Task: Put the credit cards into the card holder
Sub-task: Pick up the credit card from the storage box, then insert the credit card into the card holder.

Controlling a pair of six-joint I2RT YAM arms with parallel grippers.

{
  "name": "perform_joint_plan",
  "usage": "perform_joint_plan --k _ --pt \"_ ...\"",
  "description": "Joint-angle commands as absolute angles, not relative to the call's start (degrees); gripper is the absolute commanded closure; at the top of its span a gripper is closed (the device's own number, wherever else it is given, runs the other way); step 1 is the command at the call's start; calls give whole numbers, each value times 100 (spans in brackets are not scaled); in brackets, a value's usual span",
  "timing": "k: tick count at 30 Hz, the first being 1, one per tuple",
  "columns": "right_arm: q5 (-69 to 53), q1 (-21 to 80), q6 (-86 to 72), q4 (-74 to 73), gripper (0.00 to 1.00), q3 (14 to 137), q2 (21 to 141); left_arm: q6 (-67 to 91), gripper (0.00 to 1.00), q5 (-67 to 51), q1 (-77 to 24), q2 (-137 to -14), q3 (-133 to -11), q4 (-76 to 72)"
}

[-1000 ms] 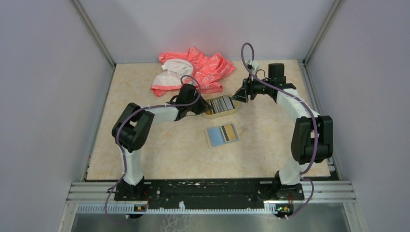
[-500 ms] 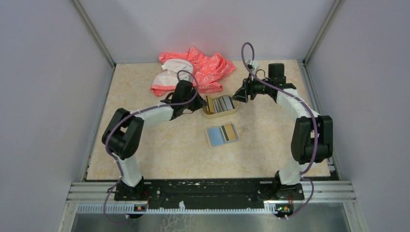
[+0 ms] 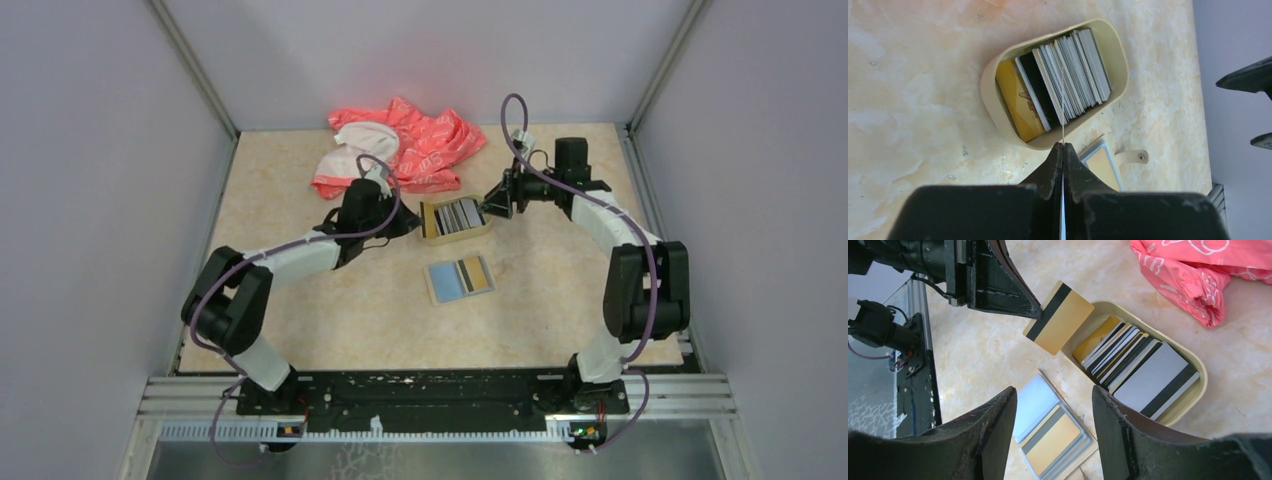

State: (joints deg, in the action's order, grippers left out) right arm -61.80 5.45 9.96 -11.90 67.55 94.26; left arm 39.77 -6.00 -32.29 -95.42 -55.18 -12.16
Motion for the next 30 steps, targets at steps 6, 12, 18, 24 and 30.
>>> perform_joint_plan --k 6,12,18,24,30 --pt "-7306 650 1278 1246 42 5427 8012 3695 100 -2031 -3205 -8727 -3821 -4445" --pt "-7776 769 516 2660 35 4881 7553 3986 100 -2772 -3202 -8500 -2430 -7492" --pt "-7409 1245 1394 27 36 5418 7312 4482 100 -2977 -3303 -8886 -1480 -10054" --pt "-7345 1431 -363 1905 34 4394 7176 4295 100 -2885 -3706 -8997 -1459 -10262" --pt "-7376 1554 -296 1599 35 4487 7613 4296 100 -2802 -3842 -9010 -1577 -10258"
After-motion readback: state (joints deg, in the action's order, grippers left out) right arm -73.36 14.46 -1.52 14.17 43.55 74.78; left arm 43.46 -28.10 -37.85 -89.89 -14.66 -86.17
